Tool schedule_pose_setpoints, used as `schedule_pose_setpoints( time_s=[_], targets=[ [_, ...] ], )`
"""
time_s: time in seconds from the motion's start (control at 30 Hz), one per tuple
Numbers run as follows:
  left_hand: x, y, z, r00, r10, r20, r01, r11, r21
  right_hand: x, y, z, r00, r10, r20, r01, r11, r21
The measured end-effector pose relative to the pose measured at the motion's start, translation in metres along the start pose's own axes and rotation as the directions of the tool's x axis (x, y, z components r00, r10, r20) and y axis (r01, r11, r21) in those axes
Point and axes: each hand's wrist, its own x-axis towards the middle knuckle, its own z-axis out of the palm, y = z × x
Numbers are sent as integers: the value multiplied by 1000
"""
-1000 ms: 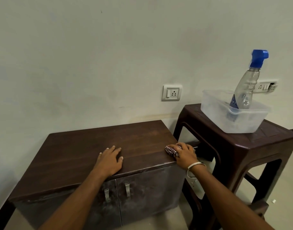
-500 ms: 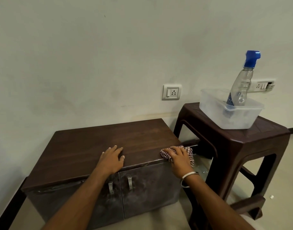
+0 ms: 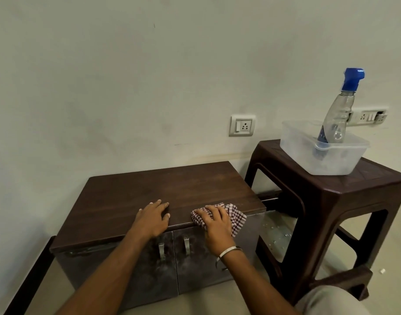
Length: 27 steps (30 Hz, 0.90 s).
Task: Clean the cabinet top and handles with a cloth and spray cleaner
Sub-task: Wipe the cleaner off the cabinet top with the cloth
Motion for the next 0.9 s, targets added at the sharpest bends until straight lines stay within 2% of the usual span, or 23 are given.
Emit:
schedule_pose_setpoints(
  time_s=[0.9],
  targets=[
    [-44,-98,-26,982,-182,-53,182,983,-5,-17,-127,54,977,-200,75,197,979,55]
  ],
)
